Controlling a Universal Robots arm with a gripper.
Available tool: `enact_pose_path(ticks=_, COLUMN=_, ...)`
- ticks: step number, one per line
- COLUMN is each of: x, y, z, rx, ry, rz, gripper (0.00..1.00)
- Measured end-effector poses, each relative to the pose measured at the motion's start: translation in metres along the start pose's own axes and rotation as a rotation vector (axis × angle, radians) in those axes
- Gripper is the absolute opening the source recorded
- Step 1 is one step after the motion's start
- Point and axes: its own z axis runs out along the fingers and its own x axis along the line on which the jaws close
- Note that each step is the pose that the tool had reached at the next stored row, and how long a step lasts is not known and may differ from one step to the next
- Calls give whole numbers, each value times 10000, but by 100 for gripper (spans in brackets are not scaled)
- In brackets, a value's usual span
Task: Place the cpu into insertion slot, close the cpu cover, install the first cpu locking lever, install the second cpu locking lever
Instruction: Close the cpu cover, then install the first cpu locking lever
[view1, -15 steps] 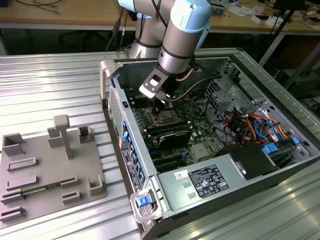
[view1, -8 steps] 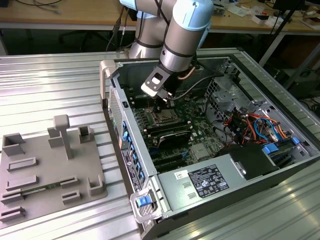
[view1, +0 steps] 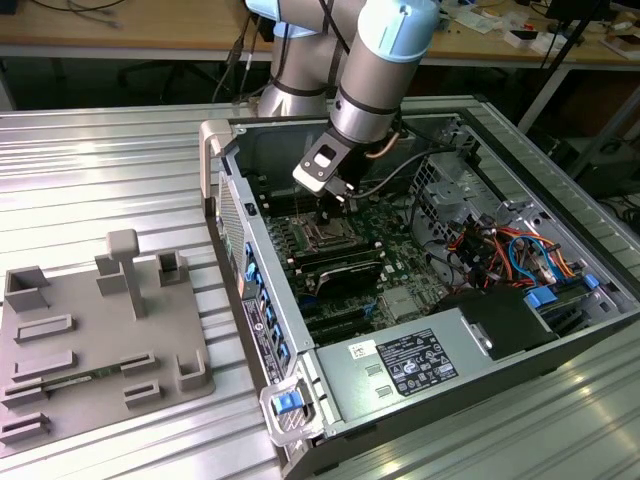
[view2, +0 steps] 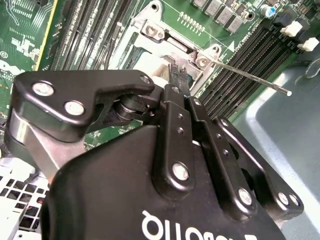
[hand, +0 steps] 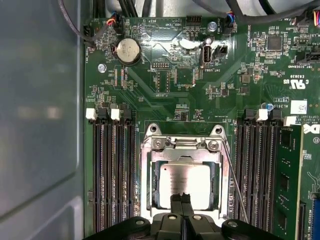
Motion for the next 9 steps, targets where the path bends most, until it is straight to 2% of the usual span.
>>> enact_pose_path(ticks=9, x=0, y=13, z=0, rx=-1, ry=0, rz=0, gripper=11)
